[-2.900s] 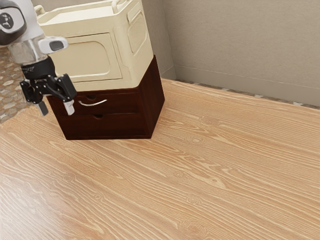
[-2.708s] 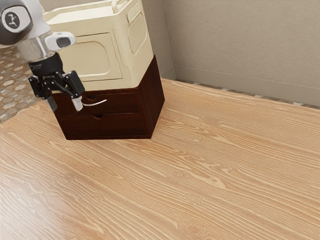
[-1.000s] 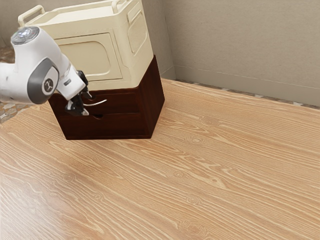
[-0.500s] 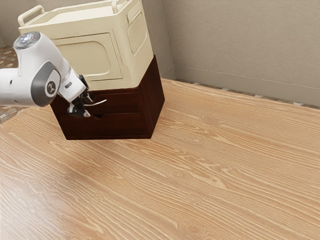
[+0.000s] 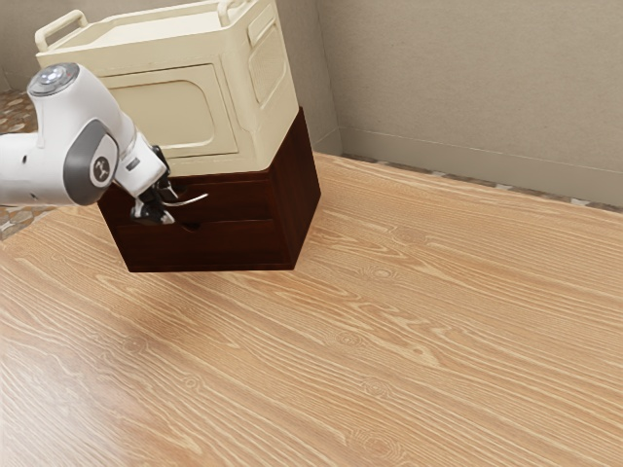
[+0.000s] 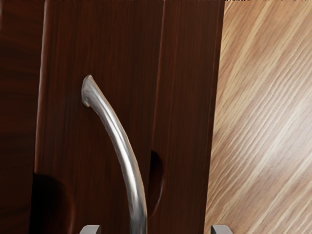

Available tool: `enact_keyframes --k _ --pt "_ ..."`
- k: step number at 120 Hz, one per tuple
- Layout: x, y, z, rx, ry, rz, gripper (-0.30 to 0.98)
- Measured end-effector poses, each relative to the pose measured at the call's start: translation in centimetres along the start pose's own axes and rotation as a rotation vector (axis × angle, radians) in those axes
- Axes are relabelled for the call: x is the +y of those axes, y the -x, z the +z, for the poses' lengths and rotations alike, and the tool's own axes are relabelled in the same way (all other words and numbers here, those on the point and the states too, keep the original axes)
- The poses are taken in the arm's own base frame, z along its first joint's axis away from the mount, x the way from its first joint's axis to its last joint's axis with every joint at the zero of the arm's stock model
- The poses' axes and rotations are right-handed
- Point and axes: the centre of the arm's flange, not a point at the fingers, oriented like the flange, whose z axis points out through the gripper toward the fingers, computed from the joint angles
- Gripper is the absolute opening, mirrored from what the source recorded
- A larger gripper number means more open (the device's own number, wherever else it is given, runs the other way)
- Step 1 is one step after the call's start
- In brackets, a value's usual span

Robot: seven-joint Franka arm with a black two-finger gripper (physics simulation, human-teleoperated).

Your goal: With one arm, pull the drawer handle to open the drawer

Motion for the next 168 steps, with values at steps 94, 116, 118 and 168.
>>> enact_keyframes --k 94,116,118,168 --pt "5.0 1.1 -3.0 0.033 0.035 -0.007 0.07" --pt "6.6 1.3 -3.9 0.043 0.044 -0.007 0.07" --pt "6.8 1.4 -4.0 0.044 0.044 -0.007 0.07" --pt "10.6 1.8 -5.8 0.069 0.058 -0.005 0.07"
